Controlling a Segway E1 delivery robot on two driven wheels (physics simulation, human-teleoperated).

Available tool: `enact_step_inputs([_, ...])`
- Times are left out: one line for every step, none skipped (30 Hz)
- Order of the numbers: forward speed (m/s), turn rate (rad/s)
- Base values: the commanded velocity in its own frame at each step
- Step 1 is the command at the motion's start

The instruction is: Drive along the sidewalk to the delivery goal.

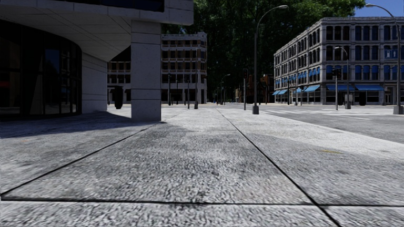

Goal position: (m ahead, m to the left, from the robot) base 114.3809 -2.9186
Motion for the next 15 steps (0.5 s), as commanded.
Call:
enact_step_inputs([2.0, -1.1])
enact_step_inputs([2.0, -1.2])
enact_step_inputs([2.0, -1.2])
enact_step_inputs([2.0, -0.43])
enact_step_inputs([2.0, 0.0])
enact_step_inputs([2.0, 0.0])
enact_step_inputs([2.0, 0.0])
enact_step_inputs([2.0, 0.0])
enact_step_inputs([2.0, 0.0])
enact_step_inputs([2.0, 0.0])
enact_step_inputs([2.0, 0.0])
enact_step_inputs([2.0, 0.0])
enact_step_inputs([2.0, 0.0])
enact_step_inputs([2.0, 0.0])
enact_step_inputs([2.0, 0.0])
